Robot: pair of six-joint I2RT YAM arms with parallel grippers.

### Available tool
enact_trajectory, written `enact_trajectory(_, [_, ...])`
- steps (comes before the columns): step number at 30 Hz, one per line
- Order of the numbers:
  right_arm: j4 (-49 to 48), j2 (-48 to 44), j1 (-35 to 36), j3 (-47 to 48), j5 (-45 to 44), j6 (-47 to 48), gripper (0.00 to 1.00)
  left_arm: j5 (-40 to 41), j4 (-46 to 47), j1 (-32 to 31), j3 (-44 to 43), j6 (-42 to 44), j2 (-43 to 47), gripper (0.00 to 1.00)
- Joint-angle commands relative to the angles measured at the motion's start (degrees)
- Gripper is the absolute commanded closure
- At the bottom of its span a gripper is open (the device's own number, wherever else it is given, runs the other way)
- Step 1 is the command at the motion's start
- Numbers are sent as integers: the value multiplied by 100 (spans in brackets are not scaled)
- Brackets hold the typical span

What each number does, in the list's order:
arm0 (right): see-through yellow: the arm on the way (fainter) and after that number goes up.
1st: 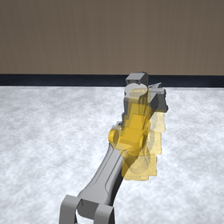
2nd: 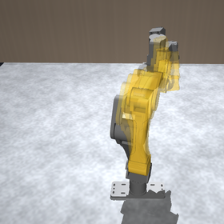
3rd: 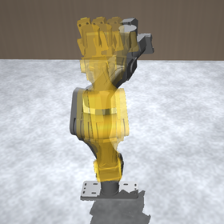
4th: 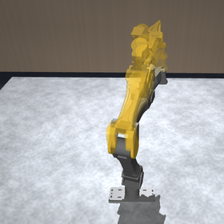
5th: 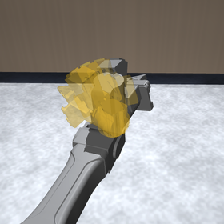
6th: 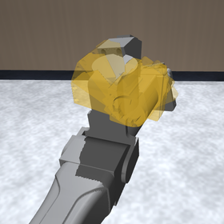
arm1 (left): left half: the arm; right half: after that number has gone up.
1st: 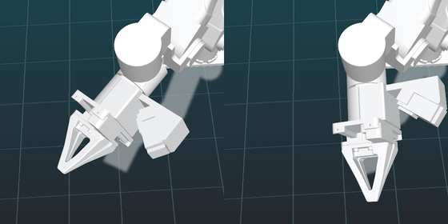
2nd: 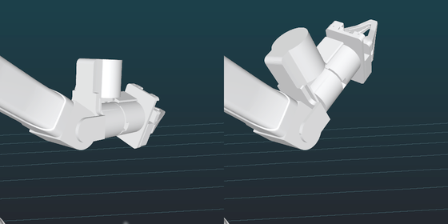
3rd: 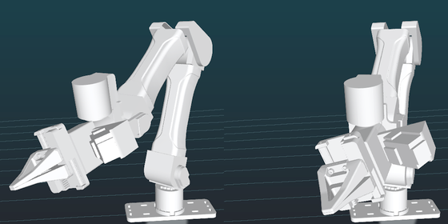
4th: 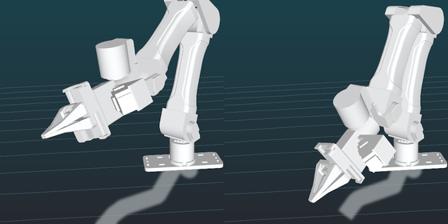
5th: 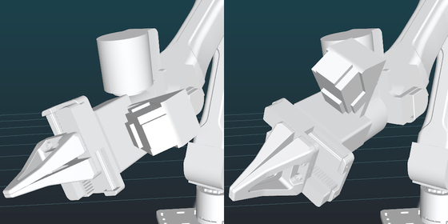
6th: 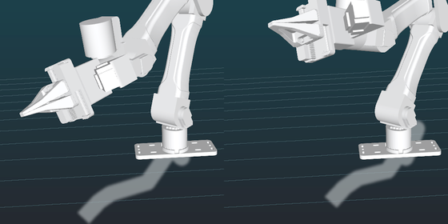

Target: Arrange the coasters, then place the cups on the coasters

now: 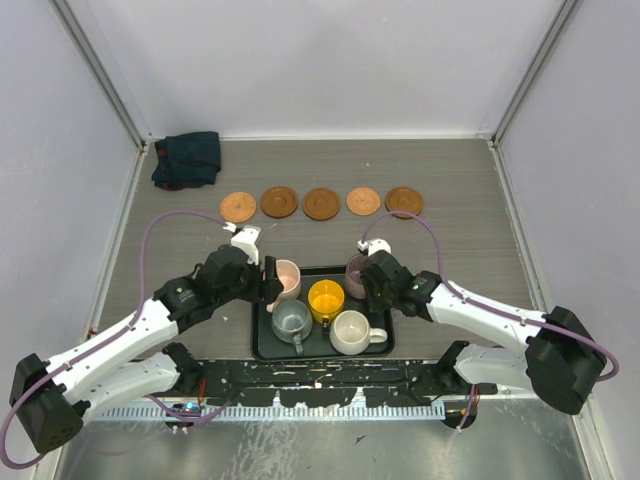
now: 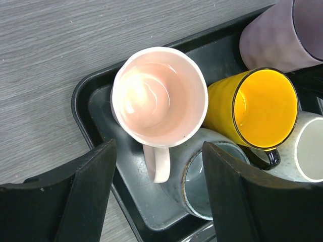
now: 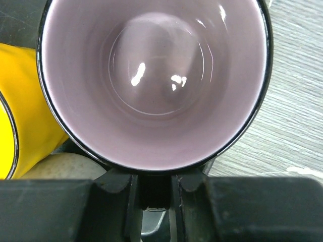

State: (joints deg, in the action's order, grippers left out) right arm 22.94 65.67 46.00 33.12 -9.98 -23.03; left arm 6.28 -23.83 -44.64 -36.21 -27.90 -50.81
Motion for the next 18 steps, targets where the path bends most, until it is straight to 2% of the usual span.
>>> enact_trajectory(1, [-154, -175, 56, 578, -600, 332, 99, 180, 230, -20, -27, -58, 217, 30])
enact_trajectory(9, [-140, -313, 80, 1030, -1154, 681, 99, 242, 243, -21, -30, -40, 271, 30])
enact_trajectory(18, [-278, 229, 35, 1707, -1593, 1235, 99, 249, 311, -22, -59, -5, 210, 30])
